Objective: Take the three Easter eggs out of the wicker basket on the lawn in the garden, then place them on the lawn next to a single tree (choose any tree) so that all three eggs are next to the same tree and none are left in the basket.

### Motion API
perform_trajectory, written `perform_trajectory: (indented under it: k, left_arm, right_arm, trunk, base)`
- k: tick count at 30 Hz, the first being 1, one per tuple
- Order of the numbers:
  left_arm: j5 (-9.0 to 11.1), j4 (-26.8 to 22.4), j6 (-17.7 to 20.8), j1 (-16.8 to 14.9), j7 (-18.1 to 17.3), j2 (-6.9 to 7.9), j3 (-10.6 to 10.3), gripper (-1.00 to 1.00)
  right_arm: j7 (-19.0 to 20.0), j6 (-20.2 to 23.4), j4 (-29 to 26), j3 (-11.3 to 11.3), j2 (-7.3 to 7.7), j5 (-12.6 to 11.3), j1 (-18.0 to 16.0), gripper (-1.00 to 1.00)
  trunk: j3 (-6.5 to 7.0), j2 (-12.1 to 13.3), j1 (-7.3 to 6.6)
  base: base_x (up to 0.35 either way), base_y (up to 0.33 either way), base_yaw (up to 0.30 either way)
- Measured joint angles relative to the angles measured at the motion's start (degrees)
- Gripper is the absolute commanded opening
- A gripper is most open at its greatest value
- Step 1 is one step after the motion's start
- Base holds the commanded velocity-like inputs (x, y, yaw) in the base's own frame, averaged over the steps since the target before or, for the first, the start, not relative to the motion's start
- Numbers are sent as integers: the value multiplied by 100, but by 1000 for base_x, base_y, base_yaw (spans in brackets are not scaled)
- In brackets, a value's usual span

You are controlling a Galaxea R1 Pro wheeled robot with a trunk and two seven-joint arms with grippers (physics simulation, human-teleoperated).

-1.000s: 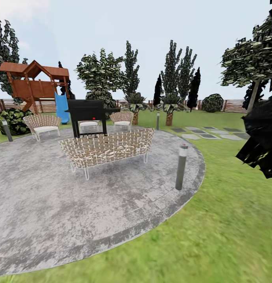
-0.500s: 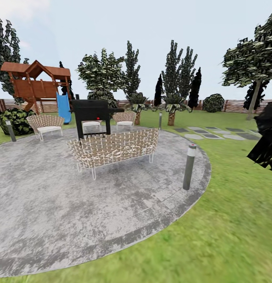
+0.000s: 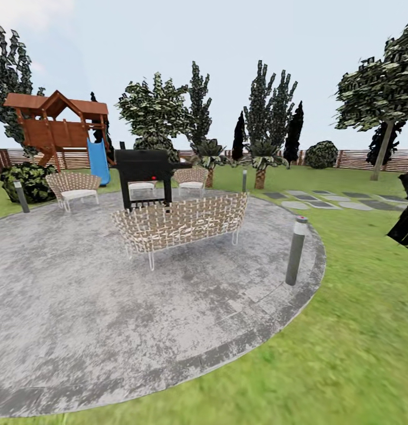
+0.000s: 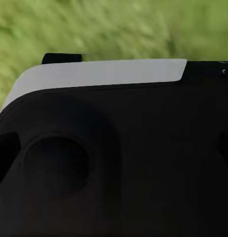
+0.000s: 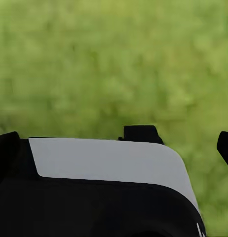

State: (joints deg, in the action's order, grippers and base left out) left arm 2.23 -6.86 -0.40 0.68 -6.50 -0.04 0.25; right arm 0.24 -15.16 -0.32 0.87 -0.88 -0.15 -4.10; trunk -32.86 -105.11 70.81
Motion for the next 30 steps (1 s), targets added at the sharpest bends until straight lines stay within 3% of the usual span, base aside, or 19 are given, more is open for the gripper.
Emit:
perform_trajectory:
  k: [30]
  left_arm:
    - [0,2,0,0,0,-5,0,100]
  right_arm:
    - [-7,-113,9,4,-8,2,0,100]
  trunk:
    - [0,0,0]
  base:
    - [0,330,0]
